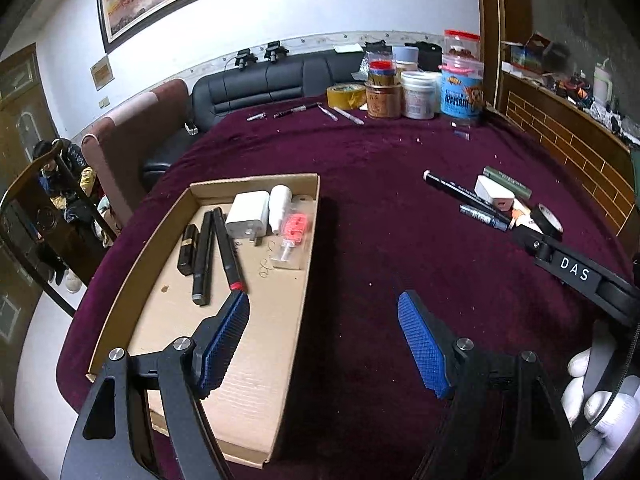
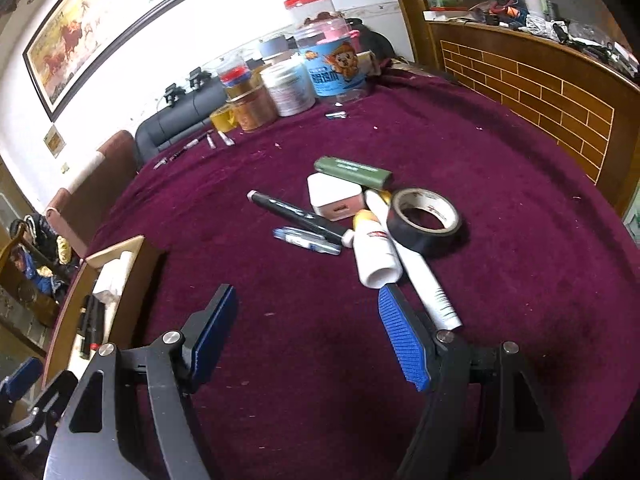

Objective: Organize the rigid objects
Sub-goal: 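Move both grippers back over the table toward the black marker and pen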

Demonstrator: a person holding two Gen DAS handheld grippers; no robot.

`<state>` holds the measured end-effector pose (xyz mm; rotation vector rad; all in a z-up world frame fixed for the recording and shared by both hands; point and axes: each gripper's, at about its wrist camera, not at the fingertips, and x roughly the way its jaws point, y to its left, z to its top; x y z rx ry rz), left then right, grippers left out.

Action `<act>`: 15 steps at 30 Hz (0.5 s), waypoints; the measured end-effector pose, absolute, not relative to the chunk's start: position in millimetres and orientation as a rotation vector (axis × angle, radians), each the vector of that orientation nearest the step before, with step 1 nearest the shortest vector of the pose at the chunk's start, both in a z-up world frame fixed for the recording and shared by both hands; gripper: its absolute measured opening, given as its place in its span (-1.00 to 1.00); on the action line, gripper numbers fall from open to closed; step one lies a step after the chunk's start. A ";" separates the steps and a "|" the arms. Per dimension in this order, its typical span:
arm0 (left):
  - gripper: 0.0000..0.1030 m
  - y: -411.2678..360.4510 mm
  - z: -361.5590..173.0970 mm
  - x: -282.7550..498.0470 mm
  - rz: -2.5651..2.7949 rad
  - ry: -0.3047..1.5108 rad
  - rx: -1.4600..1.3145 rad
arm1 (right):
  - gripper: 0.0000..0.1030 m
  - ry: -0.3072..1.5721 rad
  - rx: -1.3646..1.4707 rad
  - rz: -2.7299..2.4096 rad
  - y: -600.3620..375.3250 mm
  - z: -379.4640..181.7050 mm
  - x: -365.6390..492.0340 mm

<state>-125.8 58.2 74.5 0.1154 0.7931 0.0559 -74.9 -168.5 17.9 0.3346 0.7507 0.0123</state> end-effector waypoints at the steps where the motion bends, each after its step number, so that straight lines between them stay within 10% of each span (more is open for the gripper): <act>1: 0.39 57.2 73.5 -125.4 0.055 0.797 0.118 | 0.40 0.760 0.340 0.011 -170.6 14.1 -74.0; 15: 0.39 51.5 63.4 -118.7 0.058 0.842 0.125 | 0.40 0.769 0.353 0.056 -168.8 9.9 -77.9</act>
